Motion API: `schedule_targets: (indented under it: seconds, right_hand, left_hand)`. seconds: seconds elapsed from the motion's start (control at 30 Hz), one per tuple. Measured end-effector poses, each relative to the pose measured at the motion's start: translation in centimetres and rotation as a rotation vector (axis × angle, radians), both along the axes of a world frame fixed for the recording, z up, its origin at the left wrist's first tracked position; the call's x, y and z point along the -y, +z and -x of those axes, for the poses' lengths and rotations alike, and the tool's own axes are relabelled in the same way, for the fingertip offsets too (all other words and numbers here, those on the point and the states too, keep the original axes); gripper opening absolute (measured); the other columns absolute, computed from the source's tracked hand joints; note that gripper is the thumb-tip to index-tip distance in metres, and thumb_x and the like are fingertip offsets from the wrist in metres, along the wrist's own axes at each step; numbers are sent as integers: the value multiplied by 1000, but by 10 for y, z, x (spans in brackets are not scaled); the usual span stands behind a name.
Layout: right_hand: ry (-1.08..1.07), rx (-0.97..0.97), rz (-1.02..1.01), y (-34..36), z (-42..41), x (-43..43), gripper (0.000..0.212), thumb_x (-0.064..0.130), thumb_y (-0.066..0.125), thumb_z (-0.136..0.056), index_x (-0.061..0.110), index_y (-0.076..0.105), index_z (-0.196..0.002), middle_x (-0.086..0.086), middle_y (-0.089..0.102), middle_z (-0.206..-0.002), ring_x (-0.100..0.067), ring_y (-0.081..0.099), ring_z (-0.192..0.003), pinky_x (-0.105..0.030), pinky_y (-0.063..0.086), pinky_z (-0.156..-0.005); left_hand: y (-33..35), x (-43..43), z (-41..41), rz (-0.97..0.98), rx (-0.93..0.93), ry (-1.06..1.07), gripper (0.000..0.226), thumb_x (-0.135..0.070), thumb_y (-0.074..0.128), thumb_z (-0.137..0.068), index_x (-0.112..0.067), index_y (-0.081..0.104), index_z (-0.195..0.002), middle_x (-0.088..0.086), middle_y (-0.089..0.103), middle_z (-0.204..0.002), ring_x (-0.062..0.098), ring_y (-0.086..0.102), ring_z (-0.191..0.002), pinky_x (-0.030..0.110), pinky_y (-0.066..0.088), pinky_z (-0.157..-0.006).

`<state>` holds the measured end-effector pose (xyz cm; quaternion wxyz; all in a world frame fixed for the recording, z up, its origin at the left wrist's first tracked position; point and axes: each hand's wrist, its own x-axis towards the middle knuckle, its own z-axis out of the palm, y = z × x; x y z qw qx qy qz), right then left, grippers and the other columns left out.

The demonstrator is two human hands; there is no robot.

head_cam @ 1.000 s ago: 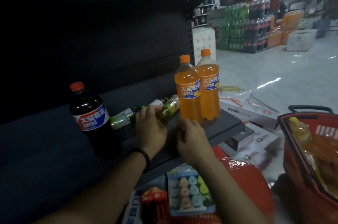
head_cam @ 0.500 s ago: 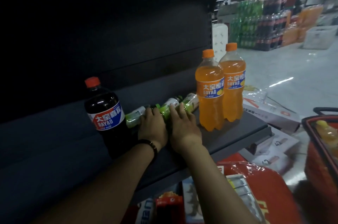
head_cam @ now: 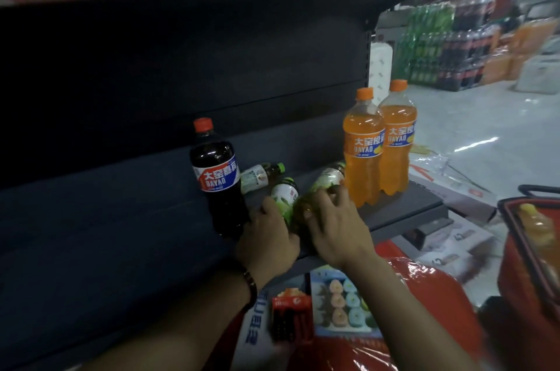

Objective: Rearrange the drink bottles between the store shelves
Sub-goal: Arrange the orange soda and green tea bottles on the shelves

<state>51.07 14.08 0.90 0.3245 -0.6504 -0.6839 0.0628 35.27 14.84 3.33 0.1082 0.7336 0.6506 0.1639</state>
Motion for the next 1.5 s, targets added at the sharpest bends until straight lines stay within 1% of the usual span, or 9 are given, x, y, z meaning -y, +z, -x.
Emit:
schedule_targets:
  seconds: [0.17, 0.37, 0.53, 0.7, 0.8, 0.93, 1.03, 1.23, 1.5]
  right_hand:
    - [53, 135, 114, 3, 7, 11, 57, 58, 35, -107, 46, 20, -161, -1, 19, -171, -39, 49, -137, -52, 50, -103]
    - [-91, 190, 55, 8, 14, 9, 41, 67, 36, -101, 36, 54, -122, -4, 45, -138, -39, 57, -112, -47, 55, -80]
    - [-239, 203, 114, 23, 16, 26, 46, 51, 72, -90, 20, 59, -121, -3, 42, -120, -28, 63, -96, -38, 49, -61]
    - [-241, 37, 363, 33, 20, 35, 66, 35, 75, -87, 8, 36, -132, -18, 46, -130, -44, 62, -118, -46, 51, -88]
    - [-270, -262, 452, 37, 19, 49, 47, 29, 60, -102, 1, 47, -137, -25, 52, -136, -42, 60, -119, -46, 50, -97]
    - [-133, -888, 430, 41, 29, 92, 64, 50, 74, -84, 1, 59, -123, -19, 72, -107, -35, 72, -89, -53, 58, -77]
    - [3, -1035, 276, 54, 47, 148, 47, 51, 76, -92, 24, 62, -128, -10, 78, -112, -34, 77, -98, -61, 62, -89]
    - [260, -1082, 125, 116, 101, 234, 30, 25, 67, -100, 33, 63, -129, 3, 78, -119, -18, 76, -109, -39, 62, -88]
    - [596, -1006, 157, 218, 223, 272, 51, 25, 86, -85, 25, 64, -130, -7, 79, -119, -28, 77, -110, -43, 64, -92]
  left_hand:
    - [9, 17, 11, 84, -11, 15, 63, -47, 68, -88, -22, 27, -129, 14, 59, -130, 35, 66, -109, 44, 58, -83]
    - [9, 14, 13, 84, -71, 95, 65, -57, 55, -101, -21, 28, -147, 20, 53, -141, 42, 61, -121, 47, 53, -90]
    - [5, 17, 12, 68, -70, 115, 65, -59, 59, -101, -17, 40, -145, 17, 58, -140, 38, 62, -124, 48, 54, -88]
    - [7, 35, 16, 47, -101, 98, 58, -53, 63, -100, -17, 43, -141, 15, 60, -136, 38, 64, -121, 45, 55, -87]
    - [12, 47, 26, 183, 157, 75, 51, -49, 68, -95, -14, 57, -130, 11, 69, -125, 31, 70, -110, 37, 55, -81]
    - [18, 90, 49, 216, 586, 55, 42, -55, 60, -95, -22, 64, -121, 4, 74, -113, 23, 72, -101, 45, 61, -92]
    - [37, 138, 72, 244, 905, -31, 22, -40, 62, -105, -37, 61, -127, -9, 76, -116, 9, 75, -100, 30, 62, -89]
    - [89, 232, 117, 204, 1192, -230, 45, -10, 71, -100, -37, 62, -134, -13, 81, -113, 5, 77, -104, 21, 61, -82]
    - [177, 291, 228, -116, 1339, -170, 75, -37, 98, -73, -27, 57, -136, 2, 77, -126, 23, 76, -116, 41, 64, -92]
